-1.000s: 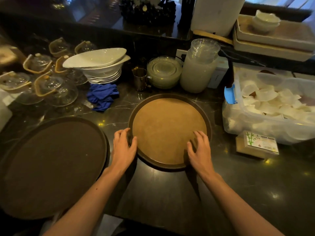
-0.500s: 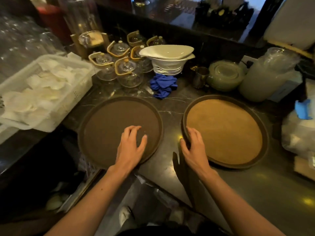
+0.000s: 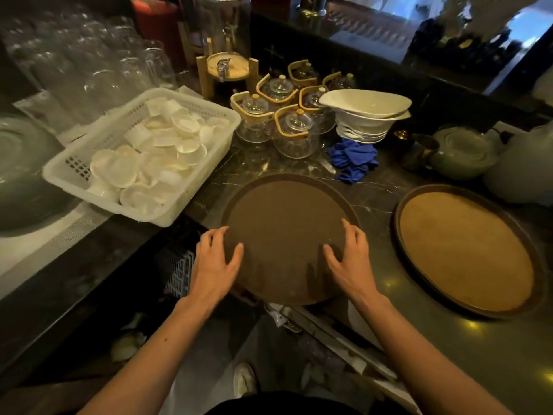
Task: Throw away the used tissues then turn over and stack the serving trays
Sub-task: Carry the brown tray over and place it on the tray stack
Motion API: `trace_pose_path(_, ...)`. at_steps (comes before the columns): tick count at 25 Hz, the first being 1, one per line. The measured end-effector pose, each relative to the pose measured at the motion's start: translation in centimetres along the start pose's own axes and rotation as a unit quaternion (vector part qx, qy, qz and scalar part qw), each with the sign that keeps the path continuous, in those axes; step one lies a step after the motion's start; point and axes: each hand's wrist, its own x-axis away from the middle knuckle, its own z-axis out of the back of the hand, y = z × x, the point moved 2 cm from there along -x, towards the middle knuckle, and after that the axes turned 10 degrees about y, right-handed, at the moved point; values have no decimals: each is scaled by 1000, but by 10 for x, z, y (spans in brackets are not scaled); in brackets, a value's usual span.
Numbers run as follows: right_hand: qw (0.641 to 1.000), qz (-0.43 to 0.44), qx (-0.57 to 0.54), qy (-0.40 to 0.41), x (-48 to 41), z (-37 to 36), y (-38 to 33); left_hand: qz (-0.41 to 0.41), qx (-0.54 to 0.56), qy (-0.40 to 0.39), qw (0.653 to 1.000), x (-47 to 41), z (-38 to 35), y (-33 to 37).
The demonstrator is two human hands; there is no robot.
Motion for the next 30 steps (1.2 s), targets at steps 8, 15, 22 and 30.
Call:
trace_pose_path(8, 990, -114, 78, -1, -39, 4, 33, 135, 35, -32, 990, -35, -20, -10)
trace_pose_path(15, 984, -171, 40, -36, -44, 0, 48, 199, 22, -31, 979, -48, -44, -2)
trace_pose_path(22, 980, -200, -7, 8, -33, 9, 41, 200, 37, 5, 979, -39, -36, 4)
trace_pose_path(30, 976, -192, -16, 103, -5, 42, 36, 115, 80, 39, 989, -32, -20, 25)
